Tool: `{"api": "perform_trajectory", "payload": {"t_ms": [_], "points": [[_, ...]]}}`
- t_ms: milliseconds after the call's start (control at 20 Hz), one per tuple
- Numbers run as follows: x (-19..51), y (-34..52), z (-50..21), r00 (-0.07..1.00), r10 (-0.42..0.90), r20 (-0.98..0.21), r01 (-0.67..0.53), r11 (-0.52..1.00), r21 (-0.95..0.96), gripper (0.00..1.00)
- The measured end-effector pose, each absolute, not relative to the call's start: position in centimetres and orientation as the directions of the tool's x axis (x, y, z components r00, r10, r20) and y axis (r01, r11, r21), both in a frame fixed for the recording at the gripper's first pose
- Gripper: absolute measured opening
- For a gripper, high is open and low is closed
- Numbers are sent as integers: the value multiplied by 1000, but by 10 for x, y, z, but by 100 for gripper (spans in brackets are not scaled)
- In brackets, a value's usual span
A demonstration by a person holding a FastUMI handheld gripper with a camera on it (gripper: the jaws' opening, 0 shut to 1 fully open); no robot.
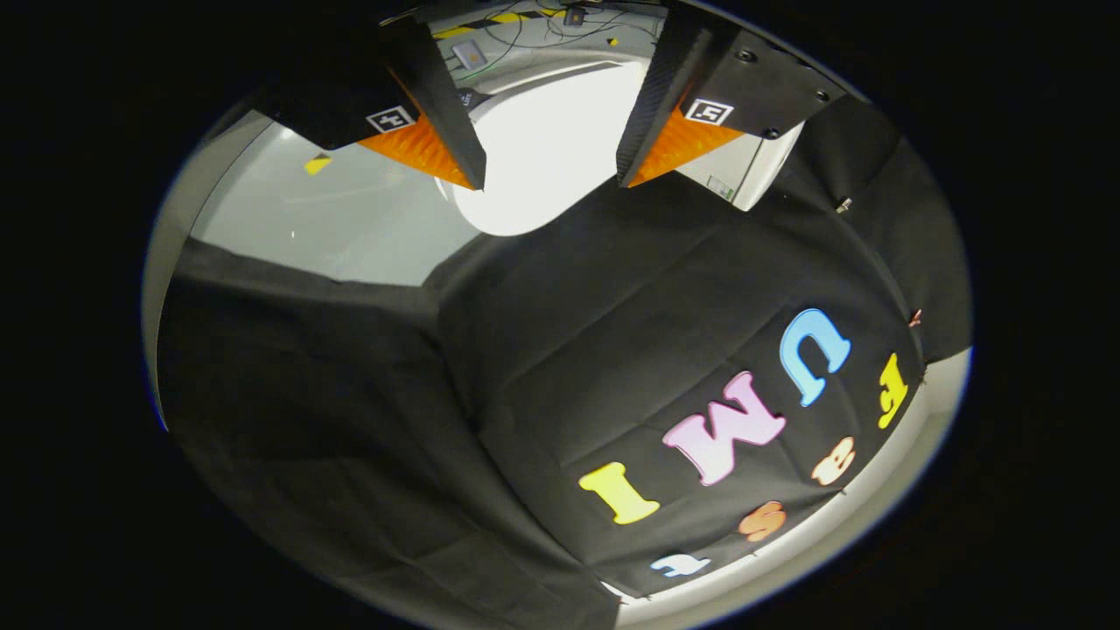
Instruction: Open the toilet lid.
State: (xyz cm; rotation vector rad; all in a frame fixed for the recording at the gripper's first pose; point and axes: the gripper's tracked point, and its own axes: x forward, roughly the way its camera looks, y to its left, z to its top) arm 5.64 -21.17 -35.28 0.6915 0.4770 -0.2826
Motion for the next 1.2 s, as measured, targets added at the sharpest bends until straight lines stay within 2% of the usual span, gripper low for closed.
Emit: {"api": "perform_trajectory", "payload": {"t_ms": [300,750,800,950,1000,1100,1200], "points": [[52,-227,-470,798,-7,-602,511,538,671,94],[37,-209,-562,759,124,-639,572,341,746,94],[36,-206,-569,756,138,-639,576,322,751,87],[36,-194,-590,747,177,-640,586,279,761,87],[36,-192,-596,745,186,-640,591,262,763,80],[35,-186,-604,745,199,-637,594,237,769,77],[38,-180,-611,747,215,-629,592,216,777,64]]}}
